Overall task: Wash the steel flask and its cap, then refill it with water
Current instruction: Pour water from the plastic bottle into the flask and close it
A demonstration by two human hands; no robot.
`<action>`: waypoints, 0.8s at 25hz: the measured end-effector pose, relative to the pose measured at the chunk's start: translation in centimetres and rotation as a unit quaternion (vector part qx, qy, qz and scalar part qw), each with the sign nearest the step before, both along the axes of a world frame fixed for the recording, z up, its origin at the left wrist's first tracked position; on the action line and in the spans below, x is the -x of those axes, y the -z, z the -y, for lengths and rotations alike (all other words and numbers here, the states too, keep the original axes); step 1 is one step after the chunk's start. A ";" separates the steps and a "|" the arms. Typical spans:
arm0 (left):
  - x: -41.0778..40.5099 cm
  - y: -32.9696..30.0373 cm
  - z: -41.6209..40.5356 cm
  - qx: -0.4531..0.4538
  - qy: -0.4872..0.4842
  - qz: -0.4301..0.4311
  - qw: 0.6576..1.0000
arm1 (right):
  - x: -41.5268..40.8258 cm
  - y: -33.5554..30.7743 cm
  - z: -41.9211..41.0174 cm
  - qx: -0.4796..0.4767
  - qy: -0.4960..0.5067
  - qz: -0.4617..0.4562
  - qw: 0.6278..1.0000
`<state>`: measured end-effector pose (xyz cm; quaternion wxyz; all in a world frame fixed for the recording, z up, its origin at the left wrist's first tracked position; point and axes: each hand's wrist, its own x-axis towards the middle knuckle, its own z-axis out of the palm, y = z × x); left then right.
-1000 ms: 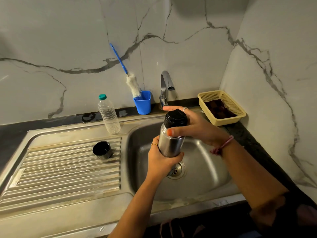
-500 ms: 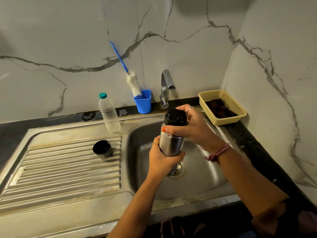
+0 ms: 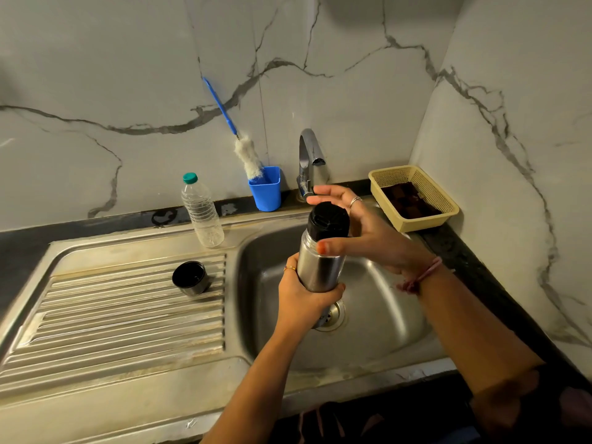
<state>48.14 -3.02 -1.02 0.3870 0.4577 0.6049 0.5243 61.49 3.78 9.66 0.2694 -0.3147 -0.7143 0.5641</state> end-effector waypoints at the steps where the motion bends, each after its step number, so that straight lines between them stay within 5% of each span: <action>1: 0.0 0.0 0.0 0.000 0.000 -0.002 1.000 | -0.6 -0.3 -0.3 -0.003 -0.034 -0.006 0.999; 7: -0.1 0.1 0.2 0.008 -0.003 -0.006 1.000 | -0.1 0.1 -1.2 -0.045 0.057 0.036 0.997; 14: -0.1 0.0 0.1 0.012 -0.013 -0.010 1.000 | -2.5 -4.4 -1.7 -0.161 -0.108 0.156 0.969; 20: 0.1 0.3 0.0 0.013 -0.007 -0.025 1.000 | -1.0 -5.2 -1.6 -0.261 0.026 0.273 0.925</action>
